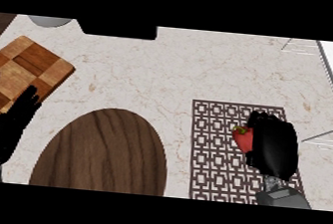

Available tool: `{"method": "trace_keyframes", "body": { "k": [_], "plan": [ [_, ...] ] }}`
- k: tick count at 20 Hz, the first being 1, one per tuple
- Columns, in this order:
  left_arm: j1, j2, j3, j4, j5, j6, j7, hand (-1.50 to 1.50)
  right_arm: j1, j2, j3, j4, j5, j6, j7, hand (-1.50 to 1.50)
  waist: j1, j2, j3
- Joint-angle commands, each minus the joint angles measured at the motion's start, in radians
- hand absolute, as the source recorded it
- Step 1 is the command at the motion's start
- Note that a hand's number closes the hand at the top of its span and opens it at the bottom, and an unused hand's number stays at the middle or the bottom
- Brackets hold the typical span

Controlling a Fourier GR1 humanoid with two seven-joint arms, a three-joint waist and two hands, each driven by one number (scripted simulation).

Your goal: Pick the bell pepper from the placemat and place it in the tiered shelf

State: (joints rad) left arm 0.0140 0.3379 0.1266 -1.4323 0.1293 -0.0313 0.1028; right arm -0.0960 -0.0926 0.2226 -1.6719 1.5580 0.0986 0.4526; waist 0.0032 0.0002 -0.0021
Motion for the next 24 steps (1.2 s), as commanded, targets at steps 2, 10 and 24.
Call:
{"method": "trace_keyframes", "body": {
  "k": [2, 10, 24],
  "plan": [
    [-0.005, 0.008, 0.001, -0.009, -0.003, -0.005, -0.008, 0.00, -0.129, 0.089, -0.295, 0.050, -0.052, 0.025, 0.349, 1.50, 0.005, 0.020, 0.005],
    [-0.024, -0.035, -0.049, 0.005, -0.029, 0.001, -0.020, 0.00, -0.564, 0.092, -0.530, 0.182, 0.013, 0.043, 0.829, 1.50, 0.072, 0.022, 0.000],
    [-0.087, 0.002, -0.012, 0.048, -0.022, -0.011, 0.006, 0.00, -1.118, 0.068, -0.662, 0.477, 0.288, -0.129, 0.958, 1.50, 0.048, 0.015, 0.000]
  ]
}}
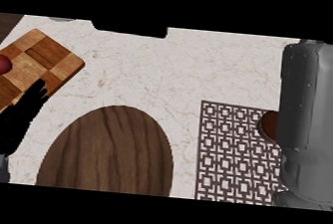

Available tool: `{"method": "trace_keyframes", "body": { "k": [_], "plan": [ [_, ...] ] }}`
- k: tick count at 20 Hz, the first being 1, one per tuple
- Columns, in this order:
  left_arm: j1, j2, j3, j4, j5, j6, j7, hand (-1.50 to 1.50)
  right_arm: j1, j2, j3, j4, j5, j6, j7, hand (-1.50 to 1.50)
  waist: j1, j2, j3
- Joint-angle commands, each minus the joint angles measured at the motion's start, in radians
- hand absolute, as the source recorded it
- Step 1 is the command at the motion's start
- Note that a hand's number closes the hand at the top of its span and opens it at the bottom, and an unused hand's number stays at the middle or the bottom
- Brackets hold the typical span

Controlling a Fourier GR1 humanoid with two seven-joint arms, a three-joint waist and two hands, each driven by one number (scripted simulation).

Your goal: Pick the bell pepper from the placemat and place it in the tiered shelf

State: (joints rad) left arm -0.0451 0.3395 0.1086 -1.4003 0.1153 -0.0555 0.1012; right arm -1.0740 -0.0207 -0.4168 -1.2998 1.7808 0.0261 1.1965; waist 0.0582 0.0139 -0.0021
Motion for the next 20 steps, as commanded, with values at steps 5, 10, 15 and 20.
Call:
{"method": "trace_keyframes", "body": {
  "k": [5, 10, 15, 20],
  "plan": [
    [0.021, -0.012, 0.005, -0.006, -0.017, 0.020, -0.015, 0.00, -0.249, -0.068, -0.058, 0.160, 0.168, 0.009, 0.193, 1.50, -0.021, -0.008, 0.000],
    [0.001, -0.012, -0.008, -0.013, -0.028, 0.021, 0.004, 0.00, -0.366, -0.146, -0.115, 0.309, 0.289, 0.124, 0.202, 1.50, -0.015, -0.004, -0.001],
    [0.014, -0.030, 0.000, -0.022, -0.009, 0.026, 0.030, 0.00, -0.400, -0.180, -0.194, 0.402, 0.309, 0.109, 0.184, 1.50, -0.018, -0.004, 0.001],
    [0.045, -0.012, 0.004, -0.030, -0.021, 0.009, 0.003, 0.00, -0.442, -0.278, -0.260, 0.484, 0.317, 0.065, 0.132, 1.50, -0.016, -0.002, 0.001]
  ]
}}
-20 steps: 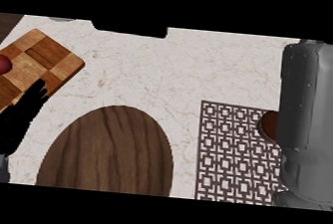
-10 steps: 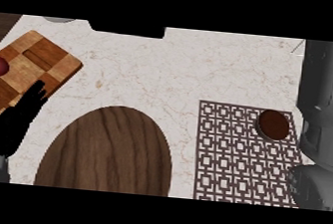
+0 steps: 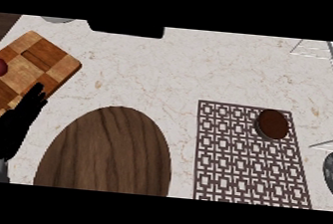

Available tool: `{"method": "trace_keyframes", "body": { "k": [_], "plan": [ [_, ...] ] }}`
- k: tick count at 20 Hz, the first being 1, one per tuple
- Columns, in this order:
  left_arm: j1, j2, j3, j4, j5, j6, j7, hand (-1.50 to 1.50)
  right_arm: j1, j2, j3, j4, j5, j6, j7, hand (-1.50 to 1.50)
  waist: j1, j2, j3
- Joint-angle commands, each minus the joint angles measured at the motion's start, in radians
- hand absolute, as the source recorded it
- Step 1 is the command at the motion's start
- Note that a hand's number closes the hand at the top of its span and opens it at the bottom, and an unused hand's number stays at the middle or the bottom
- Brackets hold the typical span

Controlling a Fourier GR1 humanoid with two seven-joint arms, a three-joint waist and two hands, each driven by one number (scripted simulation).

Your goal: Pick the bell pepper from the placemat and place it in the tiered shelf

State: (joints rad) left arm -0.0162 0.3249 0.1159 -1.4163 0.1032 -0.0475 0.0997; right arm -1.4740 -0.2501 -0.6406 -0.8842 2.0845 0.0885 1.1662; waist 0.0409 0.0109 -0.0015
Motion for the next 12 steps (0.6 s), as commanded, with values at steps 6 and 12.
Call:
{"method": "trace_keyframes", "body": {
  "k": [6, 12],
  "plan": [
    [0.021, 0.007, 0.014, 0.014, -0.012, -0.004, -0.025, 0.00, 0.010, -0.096, -0.074, 0.114, 0.064, 0.004, 0.150, 1.50, -0.013, 0.000, 0.001],
    [0.028, -0.001, 0.019, -0.036, 0.004, -0.005, 0.012, 0.00, 0.052, -0.161, -0.112, 0.139, 0.050, -0.036, 0.095, 1.50, -0.017, -0.004, 0.002]
  ]
}}
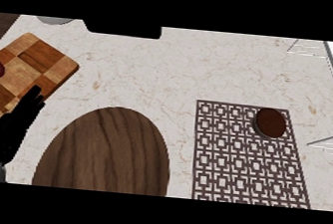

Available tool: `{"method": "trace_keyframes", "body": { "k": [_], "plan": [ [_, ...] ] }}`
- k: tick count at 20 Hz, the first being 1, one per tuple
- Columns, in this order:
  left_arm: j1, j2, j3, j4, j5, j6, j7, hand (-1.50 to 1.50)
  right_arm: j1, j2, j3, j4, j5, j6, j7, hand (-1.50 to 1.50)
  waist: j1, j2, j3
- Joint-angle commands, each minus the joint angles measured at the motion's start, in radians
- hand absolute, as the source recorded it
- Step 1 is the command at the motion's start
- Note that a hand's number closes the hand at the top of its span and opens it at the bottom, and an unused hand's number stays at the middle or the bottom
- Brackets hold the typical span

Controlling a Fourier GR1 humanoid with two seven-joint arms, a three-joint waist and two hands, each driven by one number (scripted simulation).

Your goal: Pick the bell pepper from the placemat and place it in the tiered shelf

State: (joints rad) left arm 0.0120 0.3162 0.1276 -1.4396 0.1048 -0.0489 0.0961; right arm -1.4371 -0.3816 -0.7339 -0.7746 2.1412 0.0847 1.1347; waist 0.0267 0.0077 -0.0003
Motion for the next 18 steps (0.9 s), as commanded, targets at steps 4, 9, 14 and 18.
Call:
{"method": "trace_keyframes", "body": {
  "k": [4, 9, 14, 18],
  "plan": [
    [-0.001, -0.009, -0.004, 0.008, -0.030, 0.023, 0.008, 0.00, 0.079, -0.045, -0.062, 0.010, -0.045, -0.138, 0.106, 1.50, -0.008, 0.000, 0.001],
    [0.030, 0.002, 0.004, -0.037, -0.010, -0.009, 0.012, 0.00, 0.123, -0.096, -0.098, 0.019, -0.084, -0.151, 0.066, 1.50, -0.002, -0.003, 0.001],
    [-0.018, 0.004, 0.011, -0.020, -0.015, 0.007, 0.047, 0.00, 0.180, -0.056, -0.116, -0.061, -0.066, -0.208, 0.147, -1.50, -0.012, -0.005, 0.001],
    [-0.006, -0.030, -0.005, -0.008, -0.030, 0.012, 0.014, 0.00, 0.170, -0.108, -0.119, 0.023, -0.093, -0.132, 0.094, -1.50, -0.011, -0.004, 0.000]
  ]
}}
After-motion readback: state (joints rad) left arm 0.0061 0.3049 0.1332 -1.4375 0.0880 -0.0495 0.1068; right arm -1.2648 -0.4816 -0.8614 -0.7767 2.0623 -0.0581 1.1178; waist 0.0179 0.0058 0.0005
